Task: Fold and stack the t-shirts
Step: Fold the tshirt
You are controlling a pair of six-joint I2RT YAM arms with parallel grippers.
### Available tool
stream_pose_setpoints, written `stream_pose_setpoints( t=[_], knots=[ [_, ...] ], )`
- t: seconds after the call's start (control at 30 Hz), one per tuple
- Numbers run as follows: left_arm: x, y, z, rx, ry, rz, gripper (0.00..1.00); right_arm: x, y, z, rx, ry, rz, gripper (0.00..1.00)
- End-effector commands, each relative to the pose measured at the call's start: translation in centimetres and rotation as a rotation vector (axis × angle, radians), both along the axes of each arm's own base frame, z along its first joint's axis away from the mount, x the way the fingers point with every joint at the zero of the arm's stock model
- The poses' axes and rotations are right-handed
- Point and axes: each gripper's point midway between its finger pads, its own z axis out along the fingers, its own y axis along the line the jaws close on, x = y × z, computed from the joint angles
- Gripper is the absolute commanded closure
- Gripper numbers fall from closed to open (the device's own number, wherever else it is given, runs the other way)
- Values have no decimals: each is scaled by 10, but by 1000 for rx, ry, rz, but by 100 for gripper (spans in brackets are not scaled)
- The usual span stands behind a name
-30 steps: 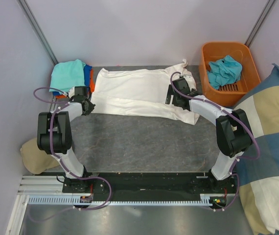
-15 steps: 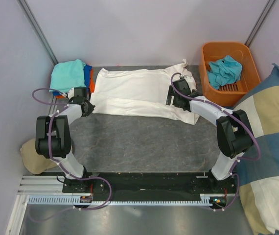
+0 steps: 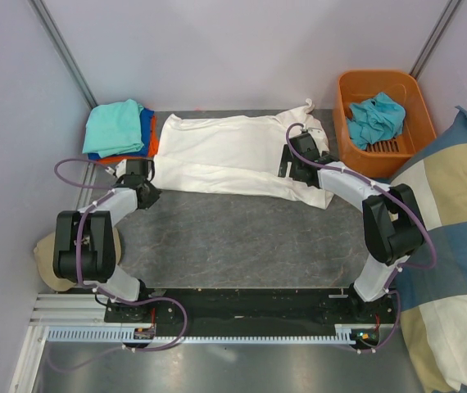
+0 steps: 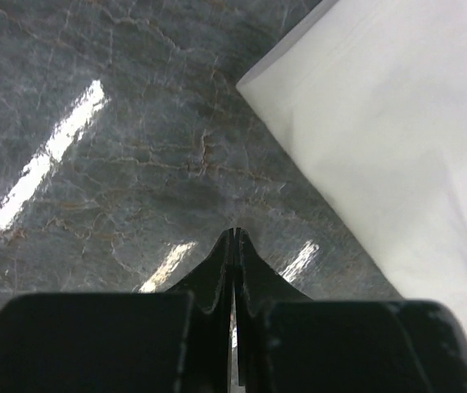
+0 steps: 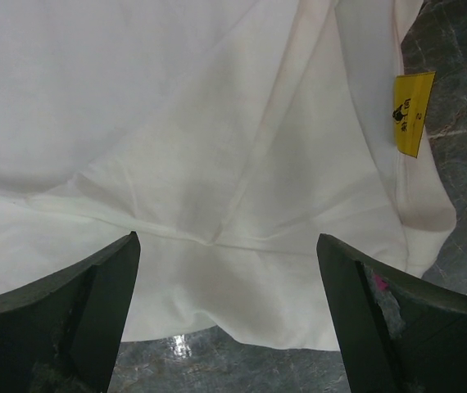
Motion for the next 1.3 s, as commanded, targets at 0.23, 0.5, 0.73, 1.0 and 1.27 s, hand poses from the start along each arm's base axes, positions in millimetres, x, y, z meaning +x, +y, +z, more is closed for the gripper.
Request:
stream_pose_setpoints(
  t=[0.23,0.5,0.73,1.0,1.27],
  knots=[
    [-16,8,3,35,-1,48,95,-9,-3,17,15,-41,0,2],
    [-10,6,8,24,-18,49,44,-30,-4,18,49,-9,10,2],
    [8,9,13,34,-38,71,39,-56,-33,28,4,-21,-99,2],
    [44,18,27,72,-112,50,41,-72,-51,32,-35,-32,-144,2],
    [56,40,17,59,-106,94,41,-73,-51,33,-39,-29,-139,2]
  ],
)
